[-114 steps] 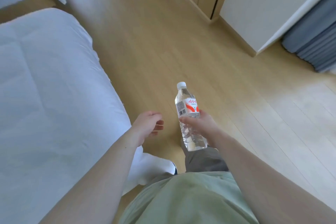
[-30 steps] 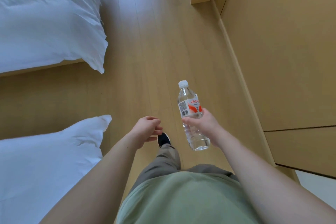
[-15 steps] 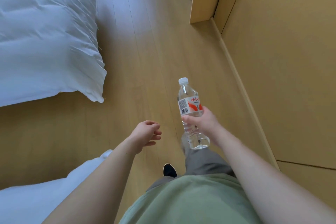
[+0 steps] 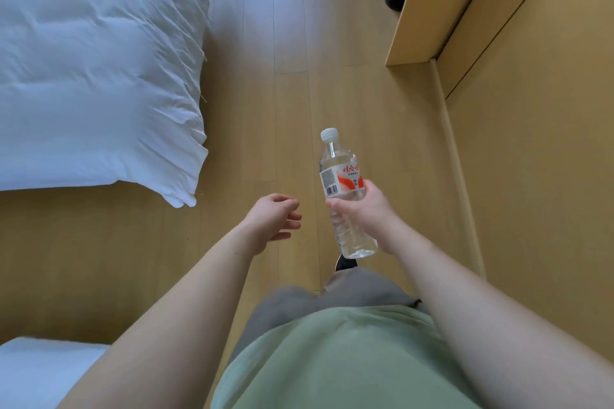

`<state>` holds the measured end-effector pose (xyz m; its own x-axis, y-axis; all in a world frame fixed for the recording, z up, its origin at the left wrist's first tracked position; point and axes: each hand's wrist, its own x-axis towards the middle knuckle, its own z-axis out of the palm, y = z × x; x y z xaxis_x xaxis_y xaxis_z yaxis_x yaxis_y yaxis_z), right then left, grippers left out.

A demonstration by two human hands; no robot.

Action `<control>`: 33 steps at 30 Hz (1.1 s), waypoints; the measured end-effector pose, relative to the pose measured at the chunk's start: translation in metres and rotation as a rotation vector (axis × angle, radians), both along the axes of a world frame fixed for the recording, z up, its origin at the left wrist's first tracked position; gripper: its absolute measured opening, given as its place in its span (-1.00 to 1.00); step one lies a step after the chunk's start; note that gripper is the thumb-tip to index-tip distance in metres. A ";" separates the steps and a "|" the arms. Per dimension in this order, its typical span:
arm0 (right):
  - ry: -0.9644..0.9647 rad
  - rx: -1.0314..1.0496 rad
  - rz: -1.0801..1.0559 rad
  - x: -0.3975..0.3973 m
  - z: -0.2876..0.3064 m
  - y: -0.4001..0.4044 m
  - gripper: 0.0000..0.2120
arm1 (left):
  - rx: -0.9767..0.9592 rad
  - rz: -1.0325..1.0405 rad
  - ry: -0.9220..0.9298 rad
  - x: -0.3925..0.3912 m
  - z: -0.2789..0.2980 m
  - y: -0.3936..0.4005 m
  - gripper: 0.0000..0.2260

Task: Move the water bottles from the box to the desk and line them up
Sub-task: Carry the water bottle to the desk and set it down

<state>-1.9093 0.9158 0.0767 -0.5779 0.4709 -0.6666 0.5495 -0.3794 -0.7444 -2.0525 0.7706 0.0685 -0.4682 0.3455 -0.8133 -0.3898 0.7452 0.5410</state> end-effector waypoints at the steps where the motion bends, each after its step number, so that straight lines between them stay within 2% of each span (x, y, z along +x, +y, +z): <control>1: -0.001 -0.002 0.006 -0.008 0.001 0.011 -0.53 | 0.006 0.008 0.002 -0.006 0.003 0.012 -0.83; 14: -0.042 -0.023 -0.004 -0.114 -0.009 0.145 -0.50 | 0.005 0.025 -0.023 -0.119 -0.001 0.140 -0.84; 23: -0.104 0.007 -0.012 -0.231 -0.013 0.244 -0.48 | 0.025 -0.035 -0.048 -0.246 -0.014 0.252 -0.84; 33: -0.095 -0.006 -0.131 -0.322 -0.012 0.360 -0.53 | 0.010 -0.072 -0.069 -0.344 -0.009 0.385 -0.87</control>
